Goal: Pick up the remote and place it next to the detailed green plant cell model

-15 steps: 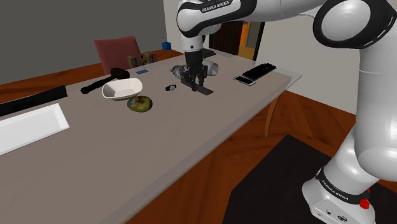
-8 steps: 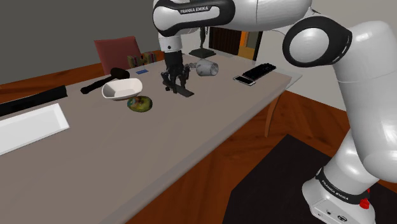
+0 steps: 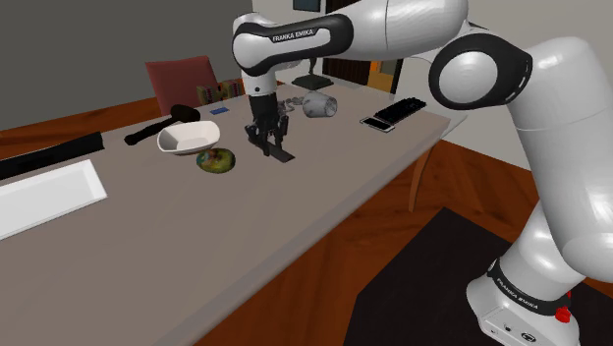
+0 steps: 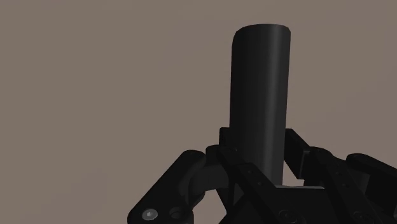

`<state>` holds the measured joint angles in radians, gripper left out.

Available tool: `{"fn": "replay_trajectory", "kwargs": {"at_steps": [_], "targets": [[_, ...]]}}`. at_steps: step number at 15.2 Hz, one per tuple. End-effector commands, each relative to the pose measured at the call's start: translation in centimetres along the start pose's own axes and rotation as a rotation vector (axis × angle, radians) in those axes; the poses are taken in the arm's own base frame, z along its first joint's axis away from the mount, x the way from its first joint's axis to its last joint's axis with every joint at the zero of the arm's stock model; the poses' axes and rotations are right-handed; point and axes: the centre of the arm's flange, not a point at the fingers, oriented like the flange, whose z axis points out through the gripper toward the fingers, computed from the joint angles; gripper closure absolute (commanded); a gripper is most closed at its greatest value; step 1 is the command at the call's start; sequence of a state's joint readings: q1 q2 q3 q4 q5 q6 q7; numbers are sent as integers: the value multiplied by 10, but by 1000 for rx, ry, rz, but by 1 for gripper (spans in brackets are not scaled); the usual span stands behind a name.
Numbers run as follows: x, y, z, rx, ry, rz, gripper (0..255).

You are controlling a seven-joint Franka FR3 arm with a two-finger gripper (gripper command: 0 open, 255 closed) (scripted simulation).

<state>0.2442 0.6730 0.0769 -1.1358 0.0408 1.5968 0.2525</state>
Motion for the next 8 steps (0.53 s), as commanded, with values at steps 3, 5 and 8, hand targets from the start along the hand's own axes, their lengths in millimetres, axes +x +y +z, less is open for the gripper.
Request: {"fn": "replay_trajectory", "kwargs": {"at_steps": [3,5,8], "targets": [[5,1,20,0,0,0,255],[7,1,31,0,0,0,255],[11,2,46,0,0,0,255]]}}
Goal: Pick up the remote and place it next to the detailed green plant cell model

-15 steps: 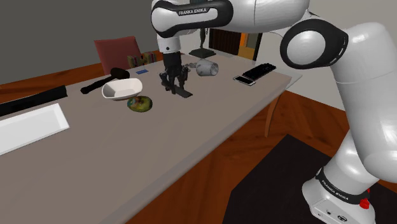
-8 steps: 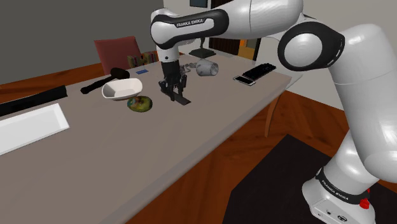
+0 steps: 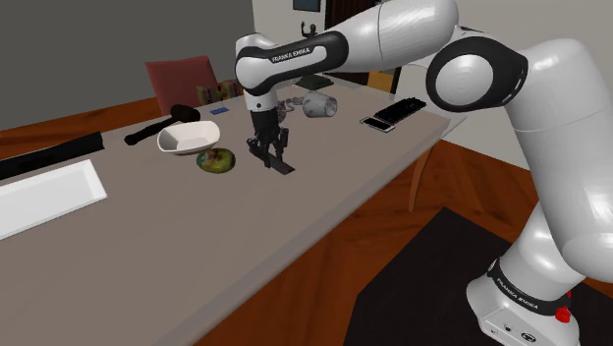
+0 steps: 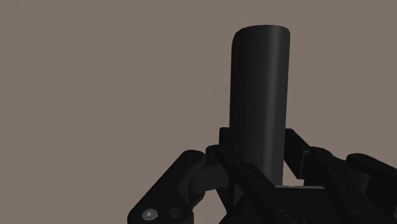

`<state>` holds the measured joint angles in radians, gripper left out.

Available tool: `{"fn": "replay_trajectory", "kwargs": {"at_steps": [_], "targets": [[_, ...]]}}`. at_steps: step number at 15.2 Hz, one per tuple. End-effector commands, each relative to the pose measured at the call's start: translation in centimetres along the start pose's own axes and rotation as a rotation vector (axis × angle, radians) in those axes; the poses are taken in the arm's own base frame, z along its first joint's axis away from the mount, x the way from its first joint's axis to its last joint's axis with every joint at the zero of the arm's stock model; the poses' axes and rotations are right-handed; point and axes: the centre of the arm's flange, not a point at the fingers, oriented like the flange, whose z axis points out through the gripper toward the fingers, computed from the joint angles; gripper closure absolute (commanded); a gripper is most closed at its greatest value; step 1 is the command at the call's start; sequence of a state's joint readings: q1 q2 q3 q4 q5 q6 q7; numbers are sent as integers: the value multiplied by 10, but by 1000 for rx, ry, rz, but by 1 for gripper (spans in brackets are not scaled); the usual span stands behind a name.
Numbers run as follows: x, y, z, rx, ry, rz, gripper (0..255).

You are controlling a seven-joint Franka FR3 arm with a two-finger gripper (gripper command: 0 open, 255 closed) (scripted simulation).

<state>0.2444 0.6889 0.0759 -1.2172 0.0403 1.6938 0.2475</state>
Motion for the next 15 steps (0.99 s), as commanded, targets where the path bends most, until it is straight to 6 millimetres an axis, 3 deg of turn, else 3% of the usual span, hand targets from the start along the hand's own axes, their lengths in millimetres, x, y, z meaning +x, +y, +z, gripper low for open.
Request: {"fn": "replay_trajectory", "kwargs": {"at_steps": [1,5,13,14,15], "targets": [[3,1,10,0,1,0,255],[8,2,32,0,1,0,255],[8,2,32,0,1,0,255],[8,2,32,0,1,0,0],[8,2,32,0,1,0,0]]}}
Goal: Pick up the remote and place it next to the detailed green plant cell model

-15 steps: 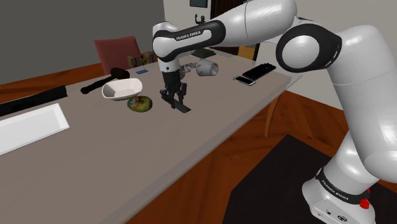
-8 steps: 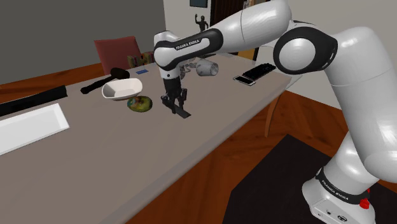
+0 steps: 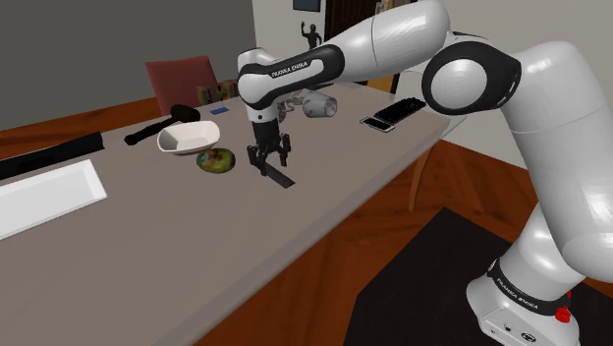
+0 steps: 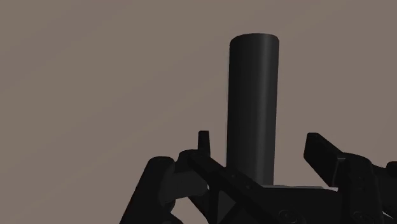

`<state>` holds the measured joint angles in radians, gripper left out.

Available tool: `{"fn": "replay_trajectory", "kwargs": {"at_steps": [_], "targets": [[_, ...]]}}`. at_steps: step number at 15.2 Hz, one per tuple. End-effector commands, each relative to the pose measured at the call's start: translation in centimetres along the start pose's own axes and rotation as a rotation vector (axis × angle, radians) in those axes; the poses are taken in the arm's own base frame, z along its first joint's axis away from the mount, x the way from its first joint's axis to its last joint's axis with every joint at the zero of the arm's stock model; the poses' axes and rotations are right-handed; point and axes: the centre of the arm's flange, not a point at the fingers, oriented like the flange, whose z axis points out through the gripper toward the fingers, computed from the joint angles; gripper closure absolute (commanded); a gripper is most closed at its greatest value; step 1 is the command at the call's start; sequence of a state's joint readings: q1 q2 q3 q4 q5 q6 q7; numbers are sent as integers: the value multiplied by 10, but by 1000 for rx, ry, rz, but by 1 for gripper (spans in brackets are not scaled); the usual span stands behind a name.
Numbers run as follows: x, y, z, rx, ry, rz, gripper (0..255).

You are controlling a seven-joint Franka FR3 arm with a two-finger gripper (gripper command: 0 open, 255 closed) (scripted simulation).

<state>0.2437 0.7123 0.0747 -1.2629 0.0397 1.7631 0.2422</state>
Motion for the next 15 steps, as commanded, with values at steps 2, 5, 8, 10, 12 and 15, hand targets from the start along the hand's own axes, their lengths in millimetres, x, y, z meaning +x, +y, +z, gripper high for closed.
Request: {"fn": "replay_trajectory", "kwargs": {"at_steps": [2,5,8,10,12,15], "targets": [[0,0,0,0,0,0,0],[0,0,-13,0,0,0,0],[0,0,-50,0,0,0,0],[0,0,-50,0,0,0,0],[0,0,-50,0,0,0,0],[0,0,-50,0,0,0,0]]}}
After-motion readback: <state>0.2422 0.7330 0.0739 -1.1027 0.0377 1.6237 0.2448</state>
